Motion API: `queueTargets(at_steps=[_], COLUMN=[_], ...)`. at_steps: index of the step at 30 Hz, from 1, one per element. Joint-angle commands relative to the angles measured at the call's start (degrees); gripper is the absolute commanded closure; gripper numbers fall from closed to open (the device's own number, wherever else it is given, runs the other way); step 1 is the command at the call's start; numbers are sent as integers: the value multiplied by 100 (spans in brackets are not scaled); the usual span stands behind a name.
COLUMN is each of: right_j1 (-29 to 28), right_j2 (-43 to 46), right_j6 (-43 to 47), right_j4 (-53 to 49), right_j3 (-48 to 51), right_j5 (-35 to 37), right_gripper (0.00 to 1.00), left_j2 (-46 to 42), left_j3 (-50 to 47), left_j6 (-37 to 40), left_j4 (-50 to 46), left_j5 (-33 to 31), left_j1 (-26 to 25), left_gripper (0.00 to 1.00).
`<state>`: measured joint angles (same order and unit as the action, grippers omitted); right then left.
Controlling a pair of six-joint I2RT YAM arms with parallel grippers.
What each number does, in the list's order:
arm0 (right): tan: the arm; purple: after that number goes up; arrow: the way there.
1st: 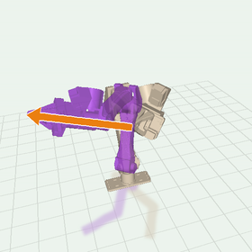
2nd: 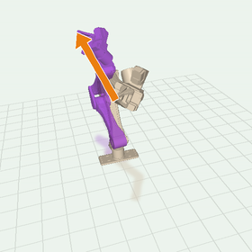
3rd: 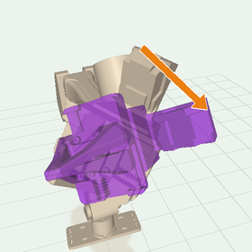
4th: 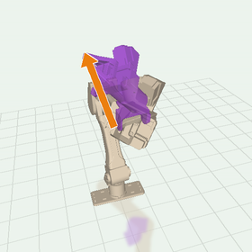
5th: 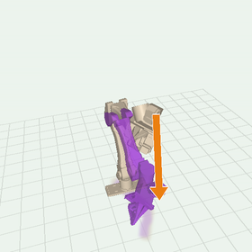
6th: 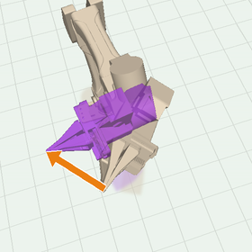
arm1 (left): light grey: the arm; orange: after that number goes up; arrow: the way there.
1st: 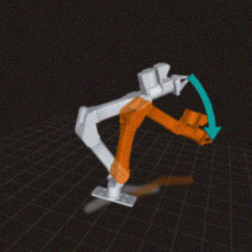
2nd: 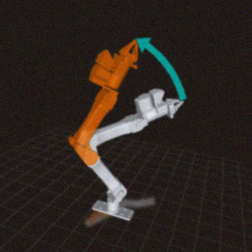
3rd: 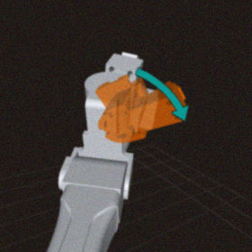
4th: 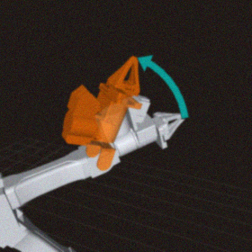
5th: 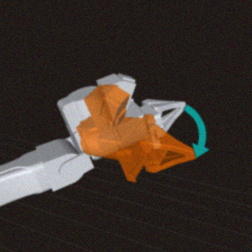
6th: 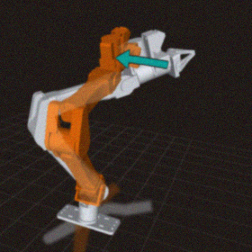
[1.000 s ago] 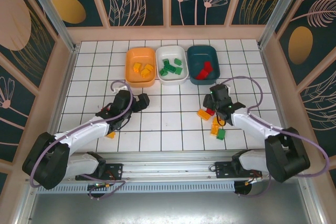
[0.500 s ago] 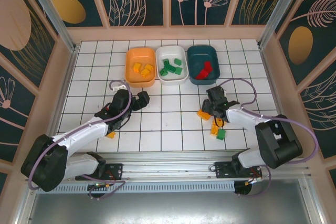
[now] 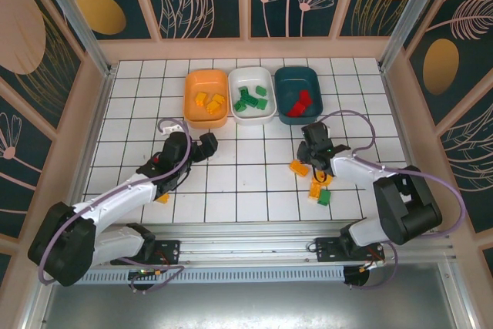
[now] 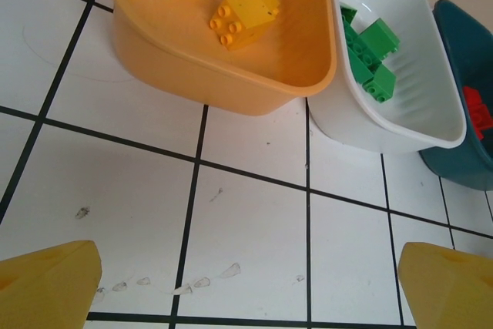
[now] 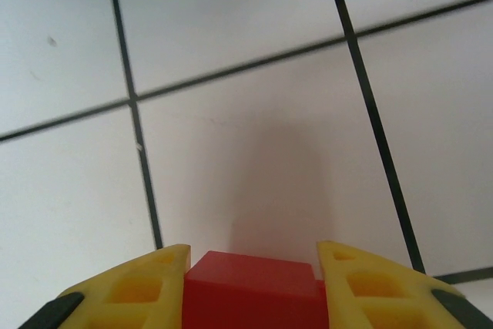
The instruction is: Sort the legos into containers by color
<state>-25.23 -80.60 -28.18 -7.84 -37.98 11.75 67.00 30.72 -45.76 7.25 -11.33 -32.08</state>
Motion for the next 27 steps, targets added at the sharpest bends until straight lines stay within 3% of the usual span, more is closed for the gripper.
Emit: queueTargets(at_steps=[1,8,18,22,27], right_j1=[-55,205,995,1090,1032], right_j2=[391,-124,-2549,-2986,-2466], right_j6=[217,566,1058,1076,974], right_j4=[55,315,9,-237,-98], right_j3=[-434,-1466,-4018,-4747,-4512], right_j5=[364,550,-106,-262,-261], right_gripper=[70,70,65,47,39], left_j2=[-175,-317,-769,-966,-1122], left_j3=[-82,-196,-312,-289,-274], left_j6=[-12,-238,-249,-127,-276], left_j4=[-6,-59,-557,-790,-1165], left_j5=[-214,-420,-851,-1009,-1241], left_j1=[20,18,18,29,42], left_gripper=[1,1,2,2,1])
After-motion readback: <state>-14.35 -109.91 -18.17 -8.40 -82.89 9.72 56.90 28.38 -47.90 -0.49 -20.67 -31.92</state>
